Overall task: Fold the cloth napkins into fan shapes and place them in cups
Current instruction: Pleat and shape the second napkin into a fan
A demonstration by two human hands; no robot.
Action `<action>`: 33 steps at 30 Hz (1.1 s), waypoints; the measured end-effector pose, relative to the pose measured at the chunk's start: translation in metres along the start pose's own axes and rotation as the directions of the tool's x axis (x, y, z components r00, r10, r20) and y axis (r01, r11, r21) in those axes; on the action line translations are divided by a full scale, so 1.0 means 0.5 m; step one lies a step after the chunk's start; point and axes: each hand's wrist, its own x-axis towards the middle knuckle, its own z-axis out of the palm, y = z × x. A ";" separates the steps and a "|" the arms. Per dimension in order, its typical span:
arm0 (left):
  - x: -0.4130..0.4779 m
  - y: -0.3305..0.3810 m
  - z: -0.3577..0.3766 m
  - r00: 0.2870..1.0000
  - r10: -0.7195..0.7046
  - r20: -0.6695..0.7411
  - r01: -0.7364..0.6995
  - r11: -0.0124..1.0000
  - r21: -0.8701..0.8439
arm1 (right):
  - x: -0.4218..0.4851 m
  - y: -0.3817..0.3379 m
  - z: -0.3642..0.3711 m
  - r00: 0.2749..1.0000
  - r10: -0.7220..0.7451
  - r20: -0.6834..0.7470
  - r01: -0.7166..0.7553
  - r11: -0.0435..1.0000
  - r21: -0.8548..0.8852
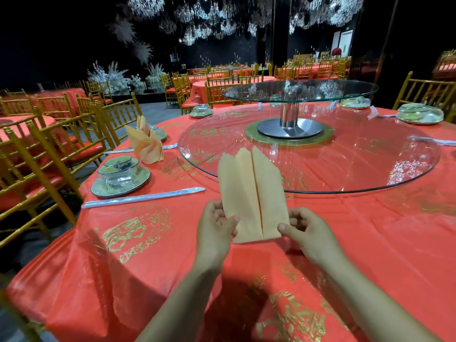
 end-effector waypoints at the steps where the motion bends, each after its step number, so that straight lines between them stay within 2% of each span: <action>1: 0.003 -0.002 0.000 1.000 0.024 -0.002 -0.023 1.000 0.014 | 0.008 0.004 0.001 1.000 -0.016 -0.011 0.015 0.996 -0.093; 6: 0.011 -0.032 0.003 0.995 0.103 0.001 -0.103 0.991 0.087 | 0.029 0.021 0.014 0.997 -0.068 -0.041 0.039 0.874 -0.485; 9: 0.008 -0.050 0.007 0.995 0.099 0.016 -0.100 0.991 0.087 | 0.021 0.023 0.023 0.995 -0.084 -0.058 0.033 0.804 -0.594; 12: 0.004 -0.055 0.015 0.992 0.123 0.020 -0.125 0.982 0.139 | 0.020 0.025 0.027 0.995 -0.081 -0.060 0.028 0.801 -0.598; 16: 0.001 -0.056 0.031 0.972 0.233 -0.043 -0.196 0.895 0.401 | 0.012 0.018 0.030 0.994 -0.101 -0.036 0.055 0.771 -0.635; 19: 0.004 -0.053 0.038 0.962 0.253 -0.108 -0.176 0.868 0.464 | -0.001 0.004 0.039 0.991 -0.136 -0.002 0.102 0.755 -0.648; 28: -0.001 -0.042 0.044 0.960 0.242 -0.144 -0.172 0.908 0.383 | -0.004 -0.023 0.053 0.993 -0.062 -0.102 -0.015 0.778 -0.628; 33: 0.001 -0.050 0.039 0.972 0.166 -0.164 -0.125 0.964 0.236 | -0.005 -0.021 0.047 0.994 -0.064 -0.087 0.002 0.817 -0.577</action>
